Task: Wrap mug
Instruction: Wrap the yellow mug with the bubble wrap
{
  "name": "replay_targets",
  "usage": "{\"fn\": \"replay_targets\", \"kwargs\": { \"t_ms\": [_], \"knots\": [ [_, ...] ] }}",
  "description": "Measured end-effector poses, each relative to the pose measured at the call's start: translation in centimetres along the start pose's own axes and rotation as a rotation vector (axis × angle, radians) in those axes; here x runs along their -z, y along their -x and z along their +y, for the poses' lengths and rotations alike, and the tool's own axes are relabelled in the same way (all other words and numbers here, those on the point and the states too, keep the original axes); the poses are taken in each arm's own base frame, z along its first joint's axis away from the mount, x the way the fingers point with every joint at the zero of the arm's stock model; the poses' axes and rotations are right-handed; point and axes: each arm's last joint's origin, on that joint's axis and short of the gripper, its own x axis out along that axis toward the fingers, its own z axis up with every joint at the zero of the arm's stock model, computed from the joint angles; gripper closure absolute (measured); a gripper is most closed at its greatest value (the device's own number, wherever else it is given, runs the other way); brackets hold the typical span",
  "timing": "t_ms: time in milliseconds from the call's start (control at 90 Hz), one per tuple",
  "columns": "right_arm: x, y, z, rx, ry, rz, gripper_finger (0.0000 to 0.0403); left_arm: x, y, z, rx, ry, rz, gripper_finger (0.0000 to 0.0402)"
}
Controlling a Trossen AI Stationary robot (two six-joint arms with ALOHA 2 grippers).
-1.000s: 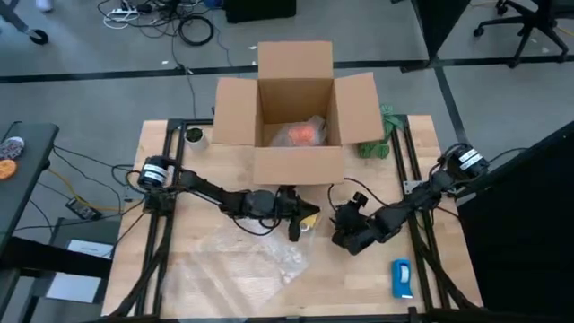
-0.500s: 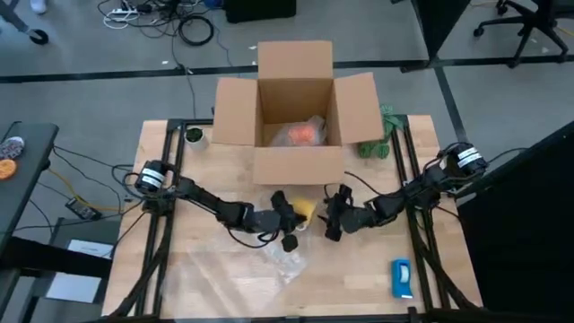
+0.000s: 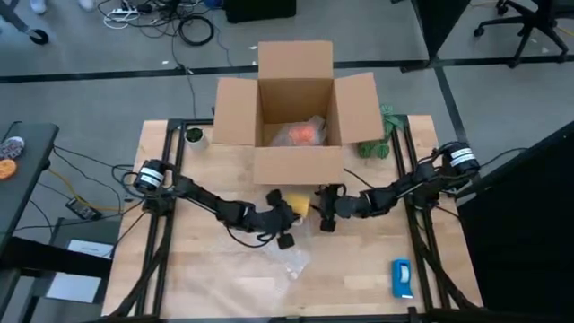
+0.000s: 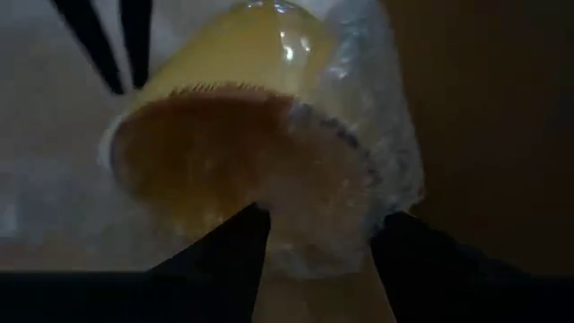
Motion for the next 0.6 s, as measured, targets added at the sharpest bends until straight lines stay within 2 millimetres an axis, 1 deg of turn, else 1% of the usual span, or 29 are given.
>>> {"fn": "replay_targets", "kwargs": {
  "t_ms": [89, 156, 267, 356, 489, 600],
  "knots": [
    [-0.7, 0.5, -0.3, 0.056, 0.094, -0.025, 0.0233, 1.3, -0.2, 0.5, -0.058, -0.047, 0.080, 0.0388],
    [-0.9, 0.4, -0.9, 0.078, 0.109, -0.029, 0.0233, 1.8, -0.2, 0.7, -0.070, -0.046, 0.091, 0.0388],
    [-0.6, -0.2, -1.9, 0.082, 0.087, -0.002, 0.0227, 2.6, 0.0, 0.9, -0.078, -0.005, 0.083, 0.0388],
    [-0.8, -0.5, -2.3, 0.034, 0.031, -0.024, 0.0218, 3.3, 0.1, 1.2, -0.082, 0.021, 0.072, 0.0388],
    [-1.1, -1.2, -2.7, 0.011, -0.037, -0.078, 0.0203, 3.7, 0.1, 1.5, -0.073, 0.053, 0.031, 0.0388],
    [-1.0, -2.0, -2.9, 0.044, -0.065, -0.096, 0.0196, 3.7, 0.0, 1.7, -0.073, 0.063, 0.021, 0.0388]
  ]
}}
